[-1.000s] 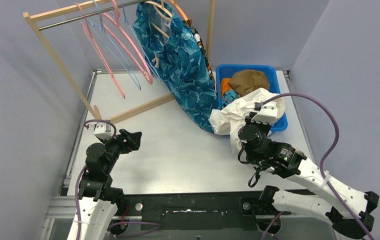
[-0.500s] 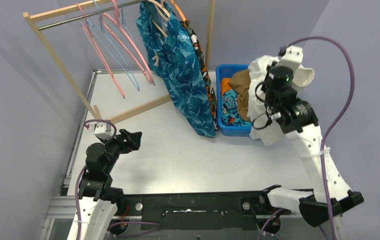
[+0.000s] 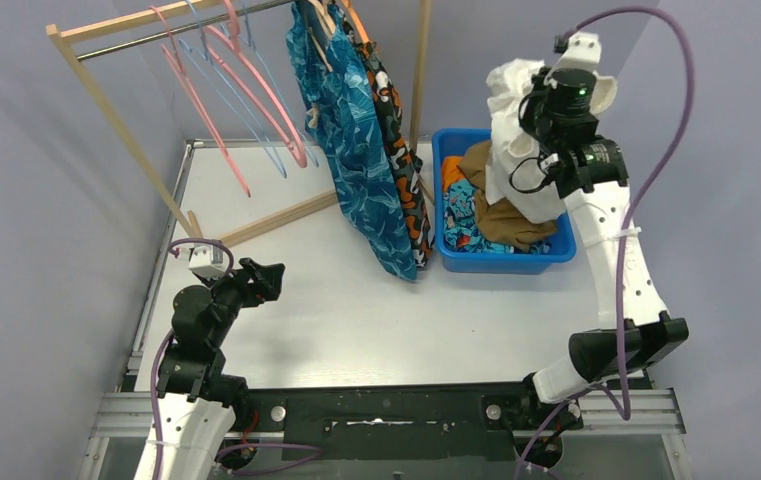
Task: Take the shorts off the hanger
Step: Place the shorts in the basket.
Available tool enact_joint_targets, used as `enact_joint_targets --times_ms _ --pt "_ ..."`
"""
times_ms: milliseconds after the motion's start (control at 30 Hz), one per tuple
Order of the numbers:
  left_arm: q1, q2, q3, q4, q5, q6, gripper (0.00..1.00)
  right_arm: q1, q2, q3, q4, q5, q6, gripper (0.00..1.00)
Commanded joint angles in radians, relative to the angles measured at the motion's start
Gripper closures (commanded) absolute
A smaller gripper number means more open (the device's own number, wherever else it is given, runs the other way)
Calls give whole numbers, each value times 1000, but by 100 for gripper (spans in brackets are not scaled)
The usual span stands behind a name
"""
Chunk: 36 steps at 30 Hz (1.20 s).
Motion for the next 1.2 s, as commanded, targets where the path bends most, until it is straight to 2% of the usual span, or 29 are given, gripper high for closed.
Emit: enact_joint_targets --times_ms 0,67,200,300,467,600,700,733,800,867,1033,1167 --pt "7 0 39 48 11 12 20 -67 20 -247 46 -84 47 99" --pt "7 3 39 49 14 12 20 -107 84 -317 0 -162 52 98" --pt "8 9 38 51 20 12 20 -120 288 -356 -113 -354 -3 100" --pt "8 12 39 49 19 13 20 -121 404 -403 -100 -284 44 100" --pt "6 14 42 46 15 15 20 -120 502 -445 -113 -181 74 95" --pt "6 14 41 47 17 14 20 -133 471 -432 -146 -146 59 89" --pt "6 15 40 47 18 13 20 -153 413 -366 -206 -146 67 79" --pt "6 15 41 47 18 14 20 -161 381 -351 -212 -152 76 71" --pt "6 14 41 47 17 13 20 -170 313 -330 -200 -168 90 47" --pt "6 14 41 48 17 13 20 -172 248 -312 -186 -178 98 34" --pt "8 12 41 49 18 12 20 -171 140 -255 -144 -195 111 31" --pt "7 13 41 49 18 12 20 -172 136 -247 -81 -251 121 30"
